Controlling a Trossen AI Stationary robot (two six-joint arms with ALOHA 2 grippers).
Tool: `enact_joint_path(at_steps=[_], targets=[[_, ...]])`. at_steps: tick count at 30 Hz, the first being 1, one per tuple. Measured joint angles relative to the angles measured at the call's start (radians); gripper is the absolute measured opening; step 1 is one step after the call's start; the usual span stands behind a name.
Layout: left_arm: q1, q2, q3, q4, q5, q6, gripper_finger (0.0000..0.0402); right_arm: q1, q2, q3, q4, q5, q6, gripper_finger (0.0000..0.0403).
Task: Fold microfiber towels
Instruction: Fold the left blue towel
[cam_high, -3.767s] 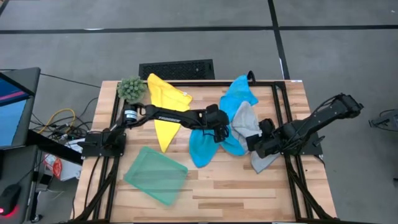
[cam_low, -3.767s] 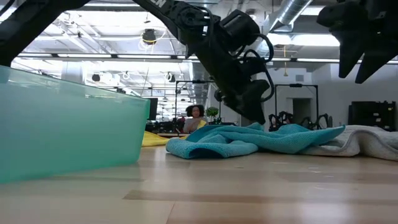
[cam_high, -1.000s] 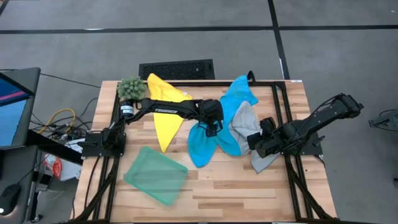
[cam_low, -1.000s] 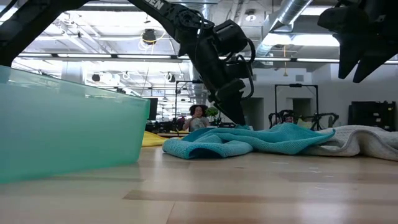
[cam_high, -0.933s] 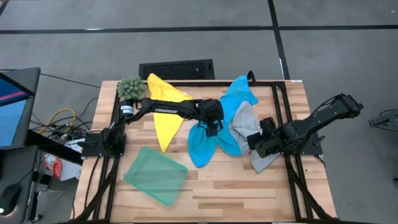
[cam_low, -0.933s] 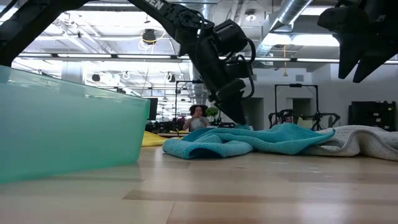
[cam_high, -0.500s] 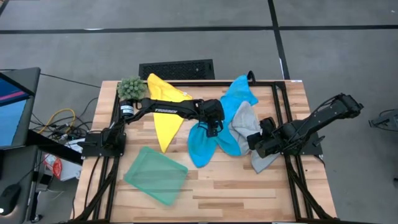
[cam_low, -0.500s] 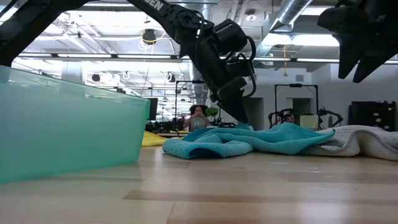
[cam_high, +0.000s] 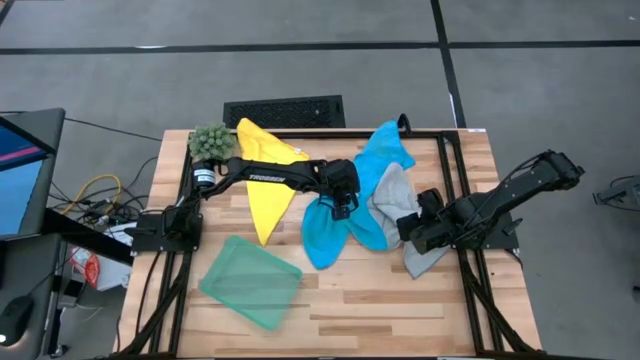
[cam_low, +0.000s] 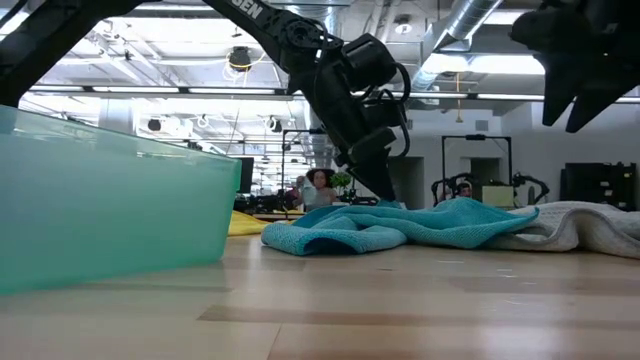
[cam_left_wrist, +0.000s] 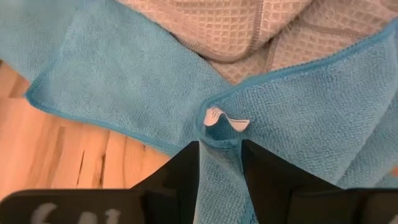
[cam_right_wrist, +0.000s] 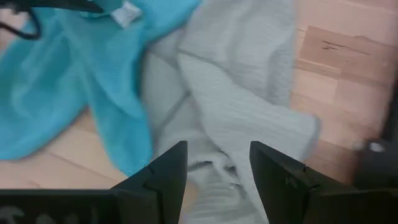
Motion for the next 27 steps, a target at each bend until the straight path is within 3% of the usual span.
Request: enact_joint_path(at_steps=[8,18,23,27], targets=[[0.0,0.0,0.0,-0.014,-0.004,0.006,0.0008,0.014,0.041,0.0,0.143,-0.01,-0.094,0.0198],[0.0,0.0,0.0,-0.015,-0.009,-0.012,0.0002,0.073,0.17,-0.001,0.257,-0.06,-0.042,0.0198],[0.0,0.0,0.0,-0.015,-0.012,-0.011,0.0003,0.076,0.233,-0.023,0.285,-0.095,0.061,0.0198],[0.0,0.0,0.0,-0.016,-0.012,-0.011,0.0002,0.081,0.216,-0.162,0.534,-0.13,0.135,0.0199]])
